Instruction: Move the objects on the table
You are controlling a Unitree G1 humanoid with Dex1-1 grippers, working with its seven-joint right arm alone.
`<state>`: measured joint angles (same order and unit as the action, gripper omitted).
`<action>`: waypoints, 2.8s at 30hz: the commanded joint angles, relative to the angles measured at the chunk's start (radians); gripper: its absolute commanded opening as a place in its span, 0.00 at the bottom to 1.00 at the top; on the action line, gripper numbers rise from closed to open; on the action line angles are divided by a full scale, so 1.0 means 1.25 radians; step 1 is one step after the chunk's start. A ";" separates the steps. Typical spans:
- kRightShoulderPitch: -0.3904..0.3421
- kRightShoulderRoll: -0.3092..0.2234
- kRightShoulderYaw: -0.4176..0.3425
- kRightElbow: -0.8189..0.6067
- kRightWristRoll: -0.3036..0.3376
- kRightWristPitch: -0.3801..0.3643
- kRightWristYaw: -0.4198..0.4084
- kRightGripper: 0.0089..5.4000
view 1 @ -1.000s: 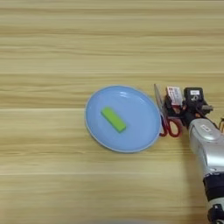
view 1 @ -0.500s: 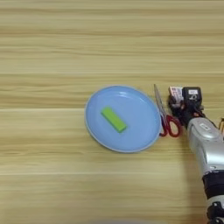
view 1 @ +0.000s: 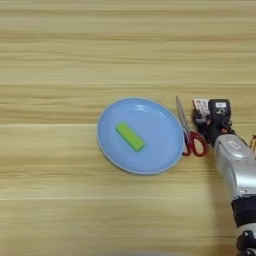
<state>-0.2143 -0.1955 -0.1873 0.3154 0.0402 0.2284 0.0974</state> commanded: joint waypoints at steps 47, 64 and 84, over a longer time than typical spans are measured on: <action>0.134 0.014 0.113 -0.526 0.017 0.169 0.077 0.39; 0.157 0.001 0.212 -0.551 -0.024 0.193 0.110 0.39; 0.134 0.010 0.247 -0.450 -0.043 0.182 0.119 0.39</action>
<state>0.0150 -0.1790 0.1278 -0.2356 -0.0109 0.4946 0.2484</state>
